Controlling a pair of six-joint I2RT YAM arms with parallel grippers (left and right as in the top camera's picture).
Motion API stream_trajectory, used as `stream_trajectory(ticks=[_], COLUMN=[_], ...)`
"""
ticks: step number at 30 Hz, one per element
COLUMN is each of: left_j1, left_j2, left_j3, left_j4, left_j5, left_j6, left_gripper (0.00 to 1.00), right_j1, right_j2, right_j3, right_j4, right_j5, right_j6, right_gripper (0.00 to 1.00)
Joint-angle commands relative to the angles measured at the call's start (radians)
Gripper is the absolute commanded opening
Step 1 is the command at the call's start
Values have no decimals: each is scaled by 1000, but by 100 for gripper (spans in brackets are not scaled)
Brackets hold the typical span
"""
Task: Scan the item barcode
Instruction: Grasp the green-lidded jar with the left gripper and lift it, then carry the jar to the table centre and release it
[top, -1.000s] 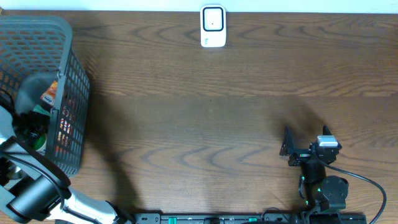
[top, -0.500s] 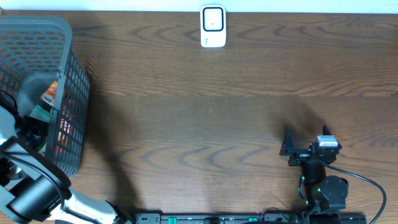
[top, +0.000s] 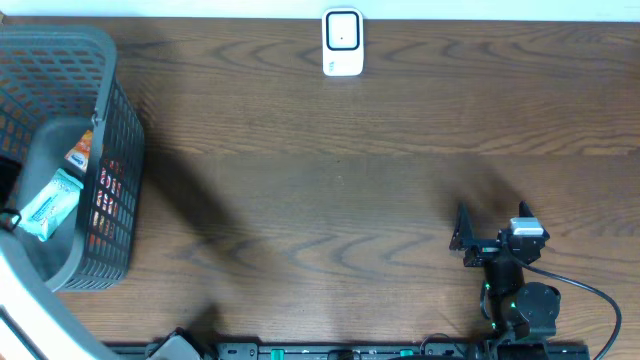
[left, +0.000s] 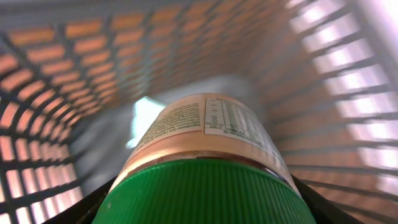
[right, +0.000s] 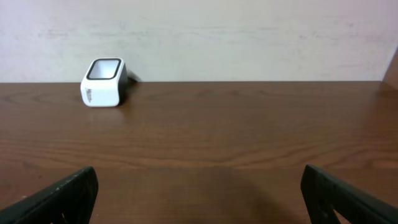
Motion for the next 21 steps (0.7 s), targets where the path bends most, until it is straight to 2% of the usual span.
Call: stream_trajectory(ticks=[1,5,9,13,17,21], left_j1=[-38,-168,-406,-692,-1022,-1177], left_j2=[-179,-296,-322,-264,-79,111], left_j3=[32,32,31,7,-8,-8], left_j4=[60,131,154,125,64,56], left_j5=[266,469,486,388,200,46], left_j6=[-41,-128,-140,-127,-86,-60], left_gripper=[71,71,71,71,71,71], right_j1=[11,18,31,31,31,31], right_j2=[-3,-3,-3,-3,-3,-3], right_j3=[-1,-1,-1,-1,-1,-1], right_j4=[-2,-2,-2,-2,-2,-2], right_j5=[6,6,5,5,6,5], right_j6=[10,10,10,10,10,10], right_gripper=[99,99,99,99,99,99])
